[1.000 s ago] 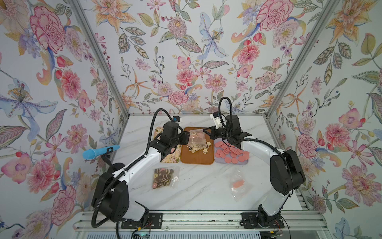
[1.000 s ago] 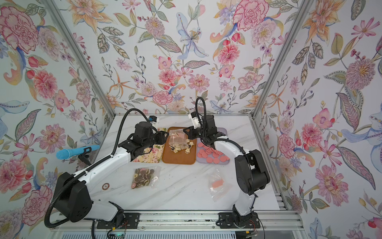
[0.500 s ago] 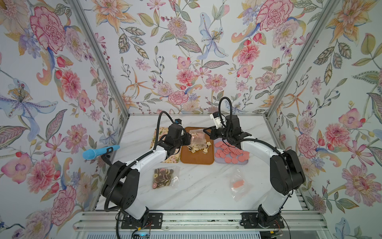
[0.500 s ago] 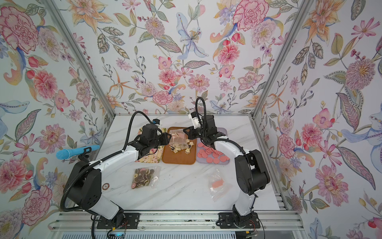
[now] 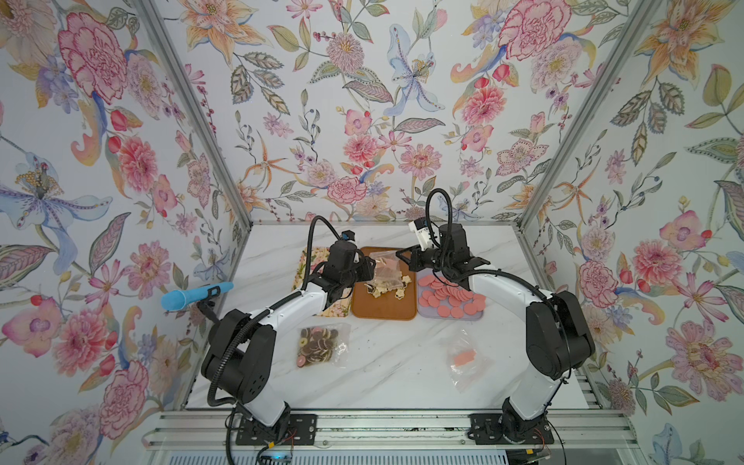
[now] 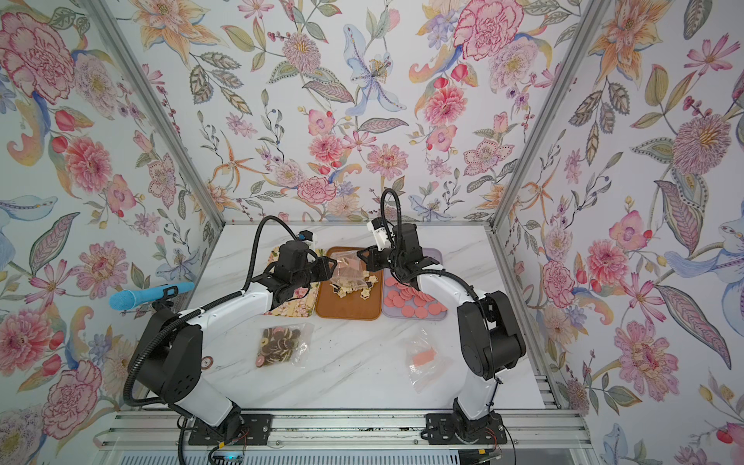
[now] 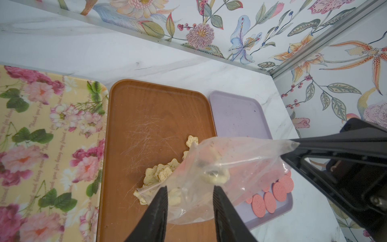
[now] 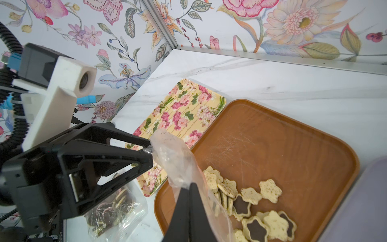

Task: Pour cookies out of the ziploc bag
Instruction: 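Pour the cookies out of the ziploc bag onto the tray.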

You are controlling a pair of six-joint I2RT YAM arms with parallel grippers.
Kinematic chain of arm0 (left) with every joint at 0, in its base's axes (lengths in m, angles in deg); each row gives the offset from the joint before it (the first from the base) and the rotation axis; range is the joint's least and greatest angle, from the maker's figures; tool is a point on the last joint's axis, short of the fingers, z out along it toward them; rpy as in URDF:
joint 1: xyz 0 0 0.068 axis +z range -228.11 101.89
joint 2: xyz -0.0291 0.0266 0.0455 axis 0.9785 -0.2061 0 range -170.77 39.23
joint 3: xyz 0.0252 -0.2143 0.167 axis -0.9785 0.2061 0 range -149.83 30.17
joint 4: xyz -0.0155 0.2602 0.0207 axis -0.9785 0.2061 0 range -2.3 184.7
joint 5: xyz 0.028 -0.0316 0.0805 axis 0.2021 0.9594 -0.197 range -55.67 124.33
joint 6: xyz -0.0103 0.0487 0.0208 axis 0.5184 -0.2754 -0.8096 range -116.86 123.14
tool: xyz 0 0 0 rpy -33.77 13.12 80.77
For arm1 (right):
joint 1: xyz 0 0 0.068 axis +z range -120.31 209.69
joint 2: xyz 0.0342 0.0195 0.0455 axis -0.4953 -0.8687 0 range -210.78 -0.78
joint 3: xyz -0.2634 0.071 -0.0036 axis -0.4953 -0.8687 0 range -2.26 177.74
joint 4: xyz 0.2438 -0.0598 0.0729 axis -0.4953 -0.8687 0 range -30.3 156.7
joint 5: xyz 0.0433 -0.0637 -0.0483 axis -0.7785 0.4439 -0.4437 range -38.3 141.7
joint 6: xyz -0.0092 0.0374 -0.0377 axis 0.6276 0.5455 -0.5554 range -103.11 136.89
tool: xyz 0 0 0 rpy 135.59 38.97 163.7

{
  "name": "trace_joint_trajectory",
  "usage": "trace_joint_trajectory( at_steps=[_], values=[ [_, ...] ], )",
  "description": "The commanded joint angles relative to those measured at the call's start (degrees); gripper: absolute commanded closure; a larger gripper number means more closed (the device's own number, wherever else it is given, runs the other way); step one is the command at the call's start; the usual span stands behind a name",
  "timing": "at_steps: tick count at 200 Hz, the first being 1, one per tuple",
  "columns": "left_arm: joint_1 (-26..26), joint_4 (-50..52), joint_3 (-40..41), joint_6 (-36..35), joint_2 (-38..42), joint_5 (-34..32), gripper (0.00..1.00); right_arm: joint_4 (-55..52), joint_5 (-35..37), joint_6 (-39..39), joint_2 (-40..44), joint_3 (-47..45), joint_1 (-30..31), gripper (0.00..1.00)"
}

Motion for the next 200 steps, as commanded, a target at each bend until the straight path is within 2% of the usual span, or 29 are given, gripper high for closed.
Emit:
trace_joint_trajectory(
  at_steps=[1,39,78,104,123,140,148,168,181,200],
  values=[
    [-0.17,-2.61,-1.30,0.82,0.00,0.98,0.75,-0.12,0.50,-0.57,0.03,0.48,0.08,1.00],
    [-0.21,-3.63,-0.85,1.11,0.71,1.86,1.00,-0.12,0.48,-0.66,0.23,0.41,-0.01,1.00],
    [-0.21,-0.72,-1.92,0.63,3.00,2.17,1.00,-0.22,0.31,-1.22,0.80,-0.74,-0.23,1.00],
    [-0.12,6.97,-7.87,0.51,2.77,3.12,1.00,-0.12,-0.04,-2.08,1.20,-1.50,-2.03,1.00],
    [0.90,11.22,-12.23,3.34,0.49,8.68,1.00,-0.95,-1.35,-2.90,0.57,-0.58,-3.07,1.00],
    [2.77,8.51,-12.58,9.49,-0.88,16.14,1.00,-0.80,-1.67,-4.53,0.16,-0.64,-3.12,1.00],
    [3.31,8.82,-13.25,10.97,-1.35,17.47,1.00,-0.52,-1.91,-5.02,-0.03,-0.62,-3.26,1.00],
    [3.67,15.22,-17.07,8.89,-3.50,17.36,1.00,0.15,-2.10,-5.00,-0.35,-0.62,-3.52,1.00],
    [4.09,14.66,-16.08,8.87,-4.43,18.74,1.00,1.01,-2.29,-4.45,-0.55,-0.69,-3.61,1.00],
    [3.84,15.95,-16.38,6.68,-4.40,16.86,1.00,1.61,-2.87,-3.89,-0.91,-0.39,-3.46,1.00]
  ],
)
